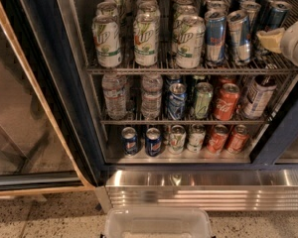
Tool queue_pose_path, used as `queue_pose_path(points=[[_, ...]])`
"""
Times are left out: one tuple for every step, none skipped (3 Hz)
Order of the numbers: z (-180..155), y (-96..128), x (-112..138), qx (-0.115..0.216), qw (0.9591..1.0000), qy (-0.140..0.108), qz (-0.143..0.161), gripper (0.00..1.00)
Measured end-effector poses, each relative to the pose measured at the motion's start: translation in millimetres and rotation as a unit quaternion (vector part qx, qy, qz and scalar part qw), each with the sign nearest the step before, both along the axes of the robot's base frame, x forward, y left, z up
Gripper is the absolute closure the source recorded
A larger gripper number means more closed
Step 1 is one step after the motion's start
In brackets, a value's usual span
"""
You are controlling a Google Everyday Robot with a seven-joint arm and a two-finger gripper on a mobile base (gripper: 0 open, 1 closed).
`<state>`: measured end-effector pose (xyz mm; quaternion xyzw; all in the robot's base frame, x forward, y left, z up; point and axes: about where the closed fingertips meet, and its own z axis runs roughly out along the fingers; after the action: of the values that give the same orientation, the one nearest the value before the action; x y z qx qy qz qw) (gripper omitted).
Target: Pick redbull can from top shelf of fridge
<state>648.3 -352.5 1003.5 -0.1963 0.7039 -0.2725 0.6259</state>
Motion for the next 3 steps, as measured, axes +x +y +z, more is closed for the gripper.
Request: queue_pose_path(points=[[0.1, 0.1, 0.0, 0.0, 1.0, 0.0, 0.0, 0.38], [0.1, 0.1, 0.0, 0.0, 1.0, 0.0, 0.0, 0.4], [0.3, 0.2, 0.0, 0.0, 1.0, 0.0, 0.0, 0.44]])
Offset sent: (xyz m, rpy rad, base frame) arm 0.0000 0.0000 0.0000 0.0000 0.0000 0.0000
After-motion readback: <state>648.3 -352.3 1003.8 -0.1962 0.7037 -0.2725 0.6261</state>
